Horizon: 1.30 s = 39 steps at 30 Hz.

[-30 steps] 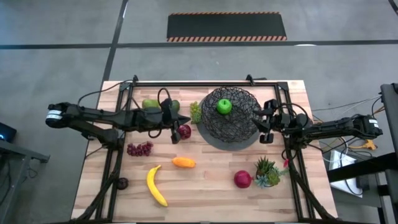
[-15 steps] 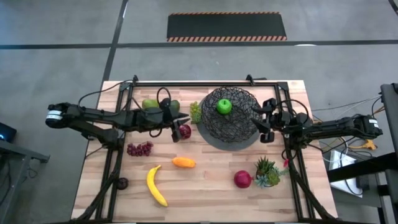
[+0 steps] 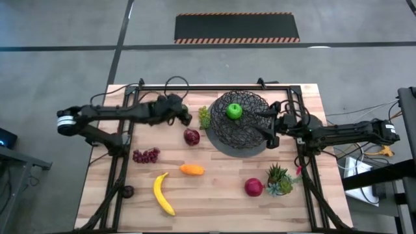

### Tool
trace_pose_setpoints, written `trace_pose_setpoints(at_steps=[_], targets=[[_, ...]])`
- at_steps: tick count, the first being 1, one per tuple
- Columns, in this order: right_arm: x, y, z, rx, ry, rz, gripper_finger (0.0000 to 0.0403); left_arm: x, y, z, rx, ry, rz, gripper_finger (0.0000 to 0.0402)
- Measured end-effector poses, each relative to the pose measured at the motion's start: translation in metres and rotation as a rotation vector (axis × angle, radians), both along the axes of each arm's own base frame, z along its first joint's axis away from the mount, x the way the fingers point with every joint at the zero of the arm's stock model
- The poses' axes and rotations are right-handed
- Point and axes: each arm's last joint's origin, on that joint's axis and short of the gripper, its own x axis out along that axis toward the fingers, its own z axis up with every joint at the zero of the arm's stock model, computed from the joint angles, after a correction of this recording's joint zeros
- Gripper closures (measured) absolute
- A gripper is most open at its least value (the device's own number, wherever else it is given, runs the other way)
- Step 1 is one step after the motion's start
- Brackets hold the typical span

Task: Build produce basket
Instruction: Put the lime into the wire basket

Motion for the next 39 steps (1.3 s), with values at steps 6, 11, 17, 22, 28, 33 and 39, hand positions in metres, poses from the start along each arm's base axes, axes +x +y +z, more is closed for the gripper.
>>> trace_pose_setpoints(at_steps=[6, 11, 17, 22, 28, 33, 39], targets=[[0.003, 0.0, 0.003, 0.004, 0.037, 0.0, 0.0126, 0.009, 0.029, -0.007, -0.242, 0.163, 0.128, 0.0203], [0.003, 0.0, 0.002, -0.009, 0.055, -0.004, 0.0114, 0.026, 0.036, -0.016, -0.261, 0.223, 0.128, 0.0203], [0.003, 0.0, 0.001, -0.017, 0.061, -0.007, 0.0103, 0.033, 0.04, -0.021, -0.26, 0.252, 0.123, 0.0203], [0.004, 0.0, 0.001, -0.016, 0.065, -0.006, 0.0099, 0.03, 0.039, -0.023, -0.268, 0.249, 0.136, 0.0203], [0.004, 0.0, 0.001, -0.016, 0.065, -0.006, 0.01, 0.028, 0.038, -0.02, -0.266, 0.238, 0.138, 0.0197], [0.004, 0.0, 0.001, -0.014, 0.065, -0.006, 0.0097, 0.028, 0.038, -0.022, -0.258, 0.256, 0.125, 0.0153], [0.004, 0.0, 0.001, -0.016, 0.066, -0.006, 0.0101, 0.028, 0.039, -0.022, -0.248, 0.246, 0.147, 0.0078]])
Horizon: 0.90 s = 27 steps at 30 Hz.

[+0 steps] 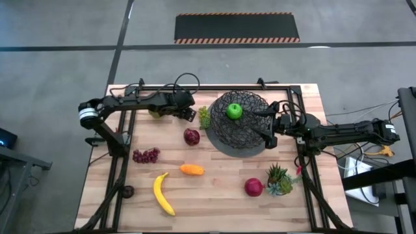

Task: Build produce basket
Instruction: Put the lime into the wire basket

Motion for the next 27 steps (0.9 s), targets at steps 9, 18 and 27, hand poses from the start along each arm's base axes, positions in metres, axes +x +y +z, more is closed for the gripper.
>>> trace_pose_setpoints(at_steps=[9, 18, 27], targets=[[0.0, 0.0, 0.0, -0.001, 0.0, 0.0, 0.0098, 0.001, 0.0, -0.004, -0.001, -0.009, -0.02, 0.0047], [0.0, 0.0, 0.0, 0.0, 0.0, 0.0, 0.0097, 0.001, 0.003, -0.01, 0.011, -0.017, 0.016, 0.0047], [0.0, 0.0, 0.0, 0.0, -0.001, 0.001, 0.01, 0.0, 0.003, -0.019, 0.017, -0.009, 0.023, 0.0047]])
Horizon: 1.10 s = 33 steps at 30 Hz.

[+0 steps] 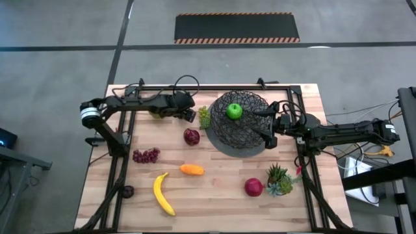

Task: Build produce basket
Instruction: Put the lime into the wire basket

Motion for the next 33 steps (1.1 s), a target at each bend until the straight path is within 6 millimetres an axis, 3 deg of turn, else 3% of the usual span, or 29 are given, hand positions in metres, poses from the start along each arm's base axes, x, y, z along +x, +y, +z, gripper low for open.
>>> trace_pose_setpoints(at_steps=[33], targets=[[0.0, 0.0, 0.0, 0.001, -0.004, 0.0, 0.0097, 0.006, 0.008, -0.039, 0.012, 0.087, 0.033, 0.0052]])
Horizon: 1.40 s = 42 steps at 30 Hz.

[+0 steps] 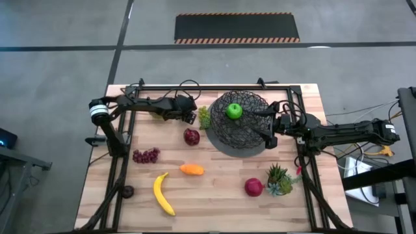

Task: Build produce basket
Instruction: Put the lime into the wire basket

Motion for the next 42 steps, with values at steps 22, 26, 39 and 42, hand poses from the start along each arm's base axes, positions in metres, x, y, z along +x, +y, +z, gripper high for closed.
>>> trace_pose_setpoints(at_steps=[22, 26, 39, 42], targets=[[0.0, 0.0, -0.001, -0.043, 0.021, -0.004, 0.0096, -0.004, -0.024, 0.061, 0.211, -0.103, -0.139, 0.0123], [0.003, 0.001, -0.005, -0.098, 0.056, 0.015, 0.0101, -0.005, -0.055, 0.108, 0.343, -0.319, -0.343, 0.0123], [0.028, 0.015, -0.007, -0.12, -0.024, 0.143, 0.0117, -0.02, -0.137, 0.116, 0.602, -0.947, -1.117, 0.0123], [0.04, 0.017, -0.001, -0.064, -0.016, 0.17, 0.0104, -0.019, -0.139, 0.11, 0.632, -1.002, -1.146, 0.0123]])
